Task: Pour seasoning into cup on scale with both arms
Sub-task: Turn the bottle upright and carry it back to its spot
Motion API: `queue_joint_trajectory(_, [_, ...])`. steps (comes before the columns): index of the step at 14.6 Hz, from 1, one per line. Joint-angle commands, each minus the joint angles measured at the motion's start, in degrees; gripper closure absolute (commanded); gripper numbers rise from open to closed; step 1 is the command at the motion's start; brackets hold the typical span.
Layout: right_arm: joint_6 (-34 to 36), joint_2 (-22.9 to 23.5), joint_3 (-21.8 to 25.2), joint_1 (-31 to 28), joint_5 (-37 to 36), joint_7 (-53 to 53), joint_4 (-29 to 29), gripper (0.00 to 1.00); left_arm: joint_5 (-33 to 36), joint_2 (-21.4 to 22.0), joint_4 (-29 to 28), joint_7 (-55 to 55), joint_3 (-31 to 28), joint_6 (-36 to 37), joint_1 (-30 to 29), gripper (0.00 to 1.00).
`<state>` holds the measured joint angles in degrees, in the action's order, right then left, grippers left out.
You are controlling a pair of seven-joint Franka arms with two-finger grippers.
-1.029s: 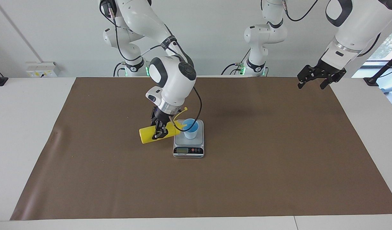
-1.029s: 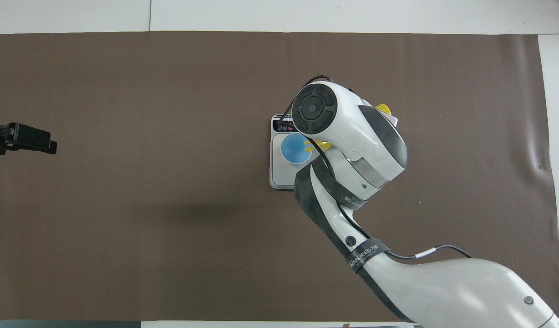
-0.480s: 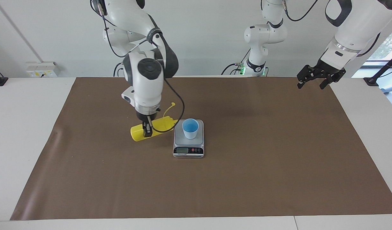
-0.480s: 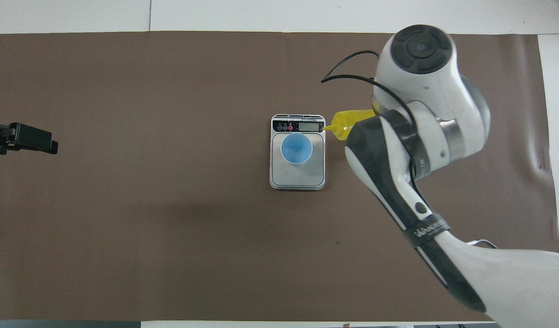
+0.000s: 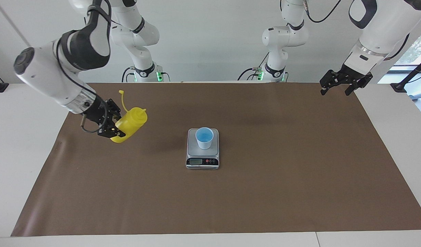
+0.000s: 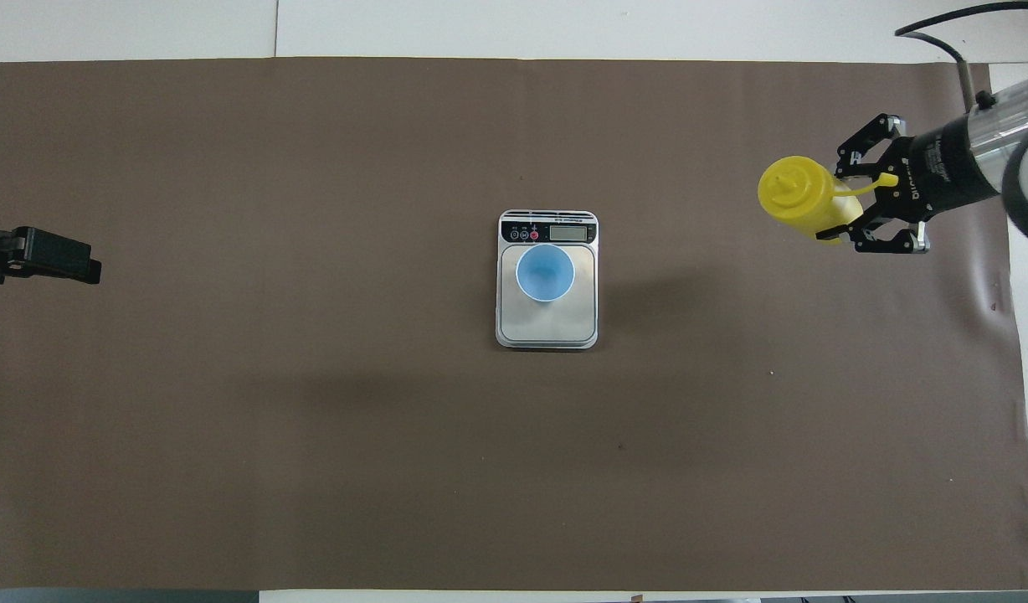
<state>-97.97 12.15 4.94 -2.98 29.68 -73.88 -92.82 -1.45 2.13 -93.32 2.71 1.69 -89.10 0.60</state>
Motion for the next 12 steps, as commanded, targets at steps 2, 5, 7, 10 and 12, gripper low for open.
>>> queue_joint_trajectory(2, [-6.3,-9.4,-0.8,-10.0,15.6,9.8,-20.9,1.00,1.0,0.3,0.2,0.6,0.0,0.0,-0.3,0.00])
queue_joint_trajectory(5, [-5.4,-6.1,-0.8,-16.0,21.4,14.3,-25.4,1.00,1.0,0.3,0.2,0.5,0.0,0.3,-0.2,0.00])
queue_joint_trajectory(7, [-2.1,-0.5,-0.8,-19.1,26.1,20.8,-23.3,1.00,1.0,0.3,0.2,0.5,0.0,0.3,-0.2,0.00])
queue_joint_trajectory(10, [-1.4,4.4,-0.8,-22.1,28.1,24.4,-22.8,1.00,1.0,0.3,0.2,0.5,0.0,0.3,-0.2,0.00])
queue_joint_trajectory(12, [-1.4,5.7,-0.8,-22.6,28.9,25.5,-22.7,1.00,1.0,0.3,0.2,0.5,0.0,0.3,-0.2,0.00])
